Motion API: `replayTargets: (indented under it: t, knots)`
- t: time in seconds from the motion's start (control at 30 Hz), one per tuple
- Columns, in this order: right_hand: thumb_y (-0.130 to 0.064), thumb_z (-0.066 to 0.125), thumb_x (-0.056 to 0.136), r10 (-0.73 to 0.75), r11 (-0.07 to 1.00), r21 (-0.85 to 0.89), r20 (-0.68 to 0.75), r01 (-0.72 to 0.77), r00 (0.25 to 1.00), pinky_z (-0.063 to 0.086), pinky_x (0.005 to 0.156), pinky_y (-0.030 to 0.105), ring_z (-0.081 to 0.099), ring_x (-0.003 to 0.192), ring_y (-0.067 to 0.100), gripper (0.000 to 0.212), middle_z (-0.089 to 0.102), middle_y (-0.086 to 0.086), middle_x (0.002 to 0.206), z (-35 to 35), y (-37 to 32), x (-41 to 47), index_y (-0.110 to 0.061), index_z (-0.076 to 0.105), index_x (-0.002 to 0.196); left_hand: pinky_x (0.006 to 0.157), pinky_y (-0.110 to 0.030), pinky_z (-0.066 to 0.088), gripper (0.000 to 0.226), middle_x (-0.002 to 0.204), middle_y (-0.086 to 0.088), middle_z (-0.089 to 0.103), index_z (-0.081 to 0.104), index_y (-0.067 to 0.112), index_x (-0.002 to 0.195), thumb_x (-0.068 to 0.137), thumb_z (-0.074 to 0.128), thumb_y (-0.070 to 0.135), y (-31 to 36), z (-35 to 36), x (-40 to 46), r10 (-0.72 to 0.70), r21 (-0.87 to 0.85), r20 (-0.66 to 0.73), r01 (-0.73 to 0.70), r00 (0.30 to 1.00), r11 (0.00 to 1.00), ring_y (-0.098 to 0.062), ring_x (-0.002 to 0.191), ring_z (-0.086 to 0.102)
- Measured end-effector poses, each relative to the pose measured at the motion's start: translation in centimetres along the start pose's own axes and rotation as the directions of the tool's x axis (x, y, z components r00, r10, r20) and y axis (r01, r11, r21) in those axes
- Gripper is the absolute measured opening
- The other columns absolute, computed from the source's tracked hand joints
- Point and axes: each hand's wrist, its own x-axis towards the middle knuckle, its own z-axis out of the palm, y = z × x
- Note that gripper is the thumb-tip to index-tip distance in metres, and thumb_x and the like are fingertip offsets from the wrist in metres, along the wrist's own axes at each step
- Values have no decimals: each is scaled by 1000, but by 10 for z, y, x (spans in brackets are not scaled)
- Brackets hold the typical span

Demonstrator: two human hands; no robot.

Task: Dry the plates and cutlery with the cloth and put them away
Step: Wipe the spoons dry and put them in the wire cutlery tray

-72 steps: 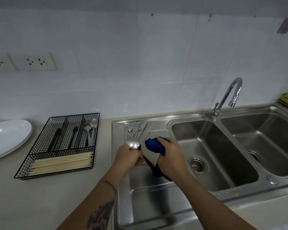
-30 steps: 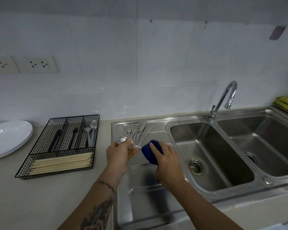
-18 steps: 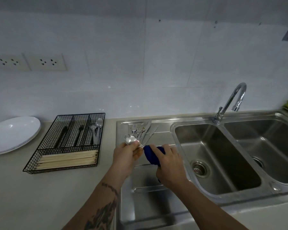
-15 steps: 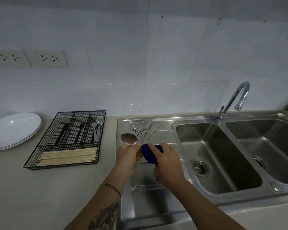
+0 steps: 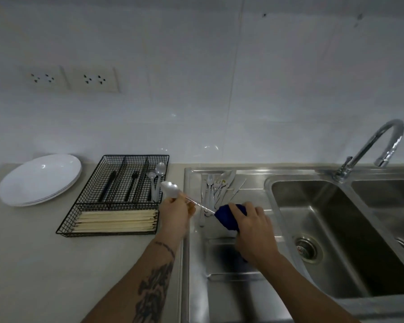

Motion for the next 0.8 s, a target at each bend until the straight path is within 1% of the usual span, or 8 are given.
replayTargets:
  t: [0.07, 0.13, 0.23, 0.33, 0.47, 0.53, 0.67, 0.8]
  knots:
    - [-16, 77, 59, 12, 1000, -2, -8, -12, 1000, 47, 73, 38, 52, 91, 27, 77, 56, 8, 112, 2, 0, 13, -20, 51, 132, 62, -31, 57, 17, 76, -9, 61, 63, 6, 82, 97, 57, 13, 14, -3, 23, 33, 53, -48, -31, 998, 998, -17, 67, 59]
    - [-15, 73, 63, 16, 1000, -9, 13, -15, 1000, 46, 78, 38, 51, 94, 26, 75, 54, 8, 114, 4, 1, 26, -21, 49, 134, 59, -30, 53, 23, 74, -10, 59, 60, 8, 73, 95, 56, 11, 31, -9, 51, 59, 146, -102, -44, 993, 988, -20, 67, 58]
    - [-13, 69, 66, 33, 999, -7, 26, -33, 999, 44, 82, 37, 50, 98, 26, 73, 53, 7, 118, 10, 5, 42, -21, 48, 136, 48, -25, 41, 30, 68, -14, 59, 55, 5, 66, 95, 51, 12, 55, -19, 92, 128, 380, -130, -70, 983, 922, -21, 53, 52]
    - [-14, 73, 65, 71, 997, -9, 54, -71, 996, 46, 82, 38, 51, 98, 27, 75, 55, 6, 117, 21, 11, 52, -21, 50, 136, 49, -23, 37, 33, 65, -11, 57, 54, 7, 64, 94, 54, 19, 73, -26, 128, 230, 595, -83, -137, 970, 792, -20, 55, 51]
    - [-18, 70, 70, 116, 993, -10, 122, -116, 986, 45, 86, 36, 49, 104, 25, 76, 51, 5, 123, 32, 18, 57, -23, 44, 142, 49, -20, 33, 34, 57, -5, 53, 51, 10, 57, 90, 57, 13, 77, -28, 161, 351, 776, 38, -248, 936, 579, -19, 54, 49]
    - [-20, 65, 76, 122, 992, -1, 153, -123, 981, 42, 92, 34, 45, 110, 23, 75, 46, 3, 129, 34, 20, 58, -26, 36, 145, 47, -20, 32, 31, 58, -6, 55, 54, 7, 58, 88, 57, 8, 72, -27, 171, 369, 827, 82, -270, 926, 493, -19, 55, 51]
    - [-21, 60, 80, 144, 988, 35, 171, -152, 975, 38, 97, 32, 42, 114, 21, 73, 42, 2, 133, 36, 23, 60, -28, 31, 147, 48, -20, 35, 11, 75, -12, 65, 64, 1, 77, 85, 58, 4, 57, -23, 178, 416, 884, 172, -326, 893, 334, -19, 62, 57]
    - [-21, 60, 80, 151, 984, 64, 165, -164, 975, 38, 97, 33, 43, 112, 20, 71, 45, 1, 131, 36, 29, 61, -27, 33, 146, 60, -30, 47, 7, 76, -11, 60, 55, 6, 75, 79, 59, 1, 45, -25, 178, 479, 900, 274, -399, 834, 178, -31, 72, 60]
